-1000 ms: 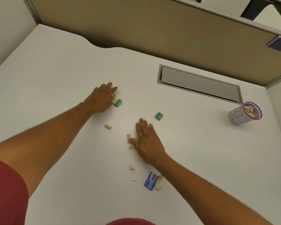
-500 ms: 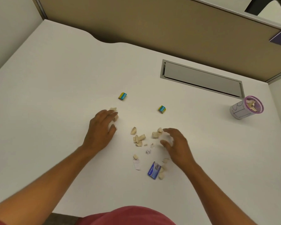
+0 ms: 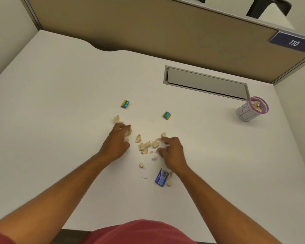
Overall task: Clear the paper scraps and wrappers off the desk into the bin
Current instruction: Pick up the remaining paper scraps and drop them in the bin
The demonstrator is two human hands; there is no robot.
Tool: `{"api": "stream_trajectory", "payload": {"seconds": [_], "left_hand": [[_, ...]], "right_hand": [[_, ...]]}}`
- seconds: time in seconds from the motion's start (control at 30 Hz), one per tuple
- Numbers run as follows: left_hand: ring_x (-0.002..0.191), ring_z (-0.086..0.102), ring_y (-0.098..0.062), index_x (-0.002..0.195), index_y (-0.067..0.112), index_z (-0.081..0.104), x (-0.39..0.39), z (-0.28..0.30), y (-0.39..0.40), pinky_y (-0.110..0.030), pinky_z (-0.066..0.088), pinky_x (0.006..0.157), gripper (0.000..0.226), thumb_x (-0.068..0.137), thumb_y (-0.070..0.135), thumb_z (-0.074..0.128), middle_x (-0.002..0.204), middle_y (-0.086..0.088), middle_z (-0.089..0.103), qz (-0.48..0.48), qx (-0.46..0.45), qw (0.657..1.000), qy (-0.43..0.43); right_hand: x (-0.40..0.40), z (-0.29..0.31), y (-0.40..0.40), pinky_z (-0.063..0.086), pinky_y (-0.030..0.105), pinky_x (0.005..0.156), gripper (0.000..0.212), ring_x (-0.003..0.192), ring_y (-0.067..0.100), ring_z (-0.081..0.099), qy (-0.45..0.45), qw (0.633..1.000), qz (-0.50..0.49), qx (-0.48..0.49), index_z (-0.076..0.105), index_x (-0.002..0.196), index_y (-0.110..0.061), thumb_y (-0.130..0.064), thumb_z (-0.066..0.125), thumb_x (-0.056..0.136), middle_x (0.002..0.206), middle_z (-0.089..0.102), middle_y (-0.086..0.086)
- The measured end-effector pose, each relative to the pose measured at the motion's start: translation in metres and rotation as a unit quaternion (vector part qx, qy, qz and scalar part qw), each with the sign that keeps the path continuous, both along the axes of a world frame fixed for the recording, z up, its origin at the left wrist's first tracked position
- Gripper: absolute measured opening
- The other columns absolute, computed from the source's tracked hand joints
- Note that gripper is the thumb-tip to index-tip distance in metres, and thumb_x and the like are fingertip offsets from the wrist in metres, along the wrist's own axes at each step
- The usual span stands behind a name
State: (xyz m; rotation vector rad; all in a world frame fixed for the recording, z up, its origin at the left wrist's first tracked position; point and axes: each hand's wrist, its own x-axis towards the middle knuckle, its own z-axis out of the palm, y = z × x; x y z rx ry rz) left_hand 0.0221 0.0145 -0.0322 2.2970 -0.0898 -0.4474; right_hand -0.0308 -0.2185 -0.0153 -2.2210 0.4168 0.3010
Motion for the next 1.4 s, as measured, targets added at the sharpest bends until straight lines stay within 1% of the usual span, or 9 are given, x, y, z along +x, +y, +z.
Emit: {"api": "stream_trajectory", "payload": {"seconds": [0.2,0.37,0.5,0.6,0.77,0.93,1.07,1.23,1.4], "left_hand": [[0.083,0.062,-0.007,0.132,0.027,0.068,0.002,0.009,0.003,-0.015,0.046,0.081,0.058,0.082,-0.003,0.065,0.124,0.007,0.06,-0.004,-0.04,0.998,-0.044],[0.133,0.044,-0.03,0.15,0.023,0.05,0.031,0.018,0.028,-0.036,0.046,0.09,0.062,0.091,0.011,0.062,0.149,-0.003,0.042,0.077,0.097,0.988,-0.089],[0.144,0.033,-0.038,0.159,0.014,0.039,0.035,0.011,0.021,-0.045,0.04,0.113,0.066,0.096,0.003,0.054,0.158,-0.013,0.04,0.012,0.109,0.994,-0.022],[0.133,0.049,-0.034,0.154,0.013,0.048,0.02,0.011,0.013,-0.04,0.043,0.112,0.066,0.091,-0.005,0.054,0.145,-0.014,0.056,-0.012,0.04,0.999,-0.029],[0.095,0.056,-0.002,0.155,0.028,0.045,-0.021,0.006,0.011,-0.029,0.051,0.091,0.074,0.089,-0.002,0.059,0.13,0.012,0.057,-0.061,-0.045,0.997,-0.01],[0.134,0.041,-0.014,0.163,0.043,0.013,-0.069,-0.001,0.019,-0.032,0.046,0.099,0.11,0.077,0.053,0.082,0.162,0.012,0.021,-0.048,0.018,0.997,-0.061],[0.162,-0.01,-0.025,0.164,0.037,-0.014,-0.098,-0.016,0.0,-0.058,0.003,0.128,0.14,0.059,0.096,0.059,0.175,0.005,-0.012,-0.103,0.157,0.974,-0.128],[0.161,-0.02,-0.026,0.165,0.031,-0.014,-0.084,-0.03,-0.018,-0.064,-0.003,0.128,0.133,0.07,0.092,0.056,0.175,0.004,-0.02,-0.106,0.162,0.973,-0.123],[0.163,-0.011,-0.027,0.167,0.025,0.0,-0.051,-0.028,-0.025,-0.059,-0.001,0.128,0.126,0.075,0.085,0.06,0.177,-0.001,-0.01,-0.088,0.145,0.977,-0.131]], "right_hand": [[0.005,0.005,-0.009,0.055,0.032,0.097,0.034,0.102,0.009,0.065,-0.089,0.996,0.029,-0.015,0.067,0.127,-0.02,-0.009,0.065,0.095,0.129,0.063,0.001],[0.01,-0.003,-0.019,0.022,0.031,0.125,0.057,0.155,0.019,0.027,-0.049,0.991,0.096,-0.076,0.037,0.158,-0.016,-0.035,0.051,0.106,0.167,0.03,0.004],[0.005,-0.01,0.003,0.001,0.041,0.131,0.062,0.161,0.018,-0.007,-0.01,0.974,0.209,-0.083,0.01,0.165,-0.016,-0.041,0.03,0.111,0.174,0.001,0.001],[-0.008,-0.013,0.015,0.005,0.039,0.131,0.057,0.161,0.015,0.002,-0.026,0.961,0.268,-0.066,0.016,0.165,-0.018,-0.035,0.03,0.112,0.174,0.009,-0.001],[-0.024,-0.001,-0.005,0.042,0.035,0.116,0.048,0.134,0.011,0.052,-0.105,0.985,0.139,-0.015,0.048,0.15,-0.023,-0.019,0.057,0.103,0.15,0.053,-0.006],[-0.059,0.008,-0.061,0.046,0.013,0.086,0.074,0.104,0.0,0.056,-0.016,0.993,0.11,-0.03,0.056,0.138,-0.038,-0.037,0.09,0.073,0.13,0.049,-0.013],[-0.092,0.001,-0.063,0.048,0.023,0.093,0.101,0.112,0.008,0.05,0.037,0.985,0.15,-0.083,0.046,0.143,-0.047,-0.05,0.094,0.055,0.133,0.033,-0.018],[-0.091,-0.007,-0.052,0.043,0.014,0.073,0.05,0.084,0.0,0.055,-0.022,0.995,0.065,-0.075,0.069,0.119,-0.037,-0.029,0.09,0.074,0.114,0.049,-0.018],[-0.066,-0.005,-0.047,0.044,0.022,0.075,0.026,0.078,0.001,0.056,-0.049,0.994,0.051,-0.078,0.079,0.106,-0.022,-0.013,0.081,0.082,0.097,0.061,-0.004]]}}
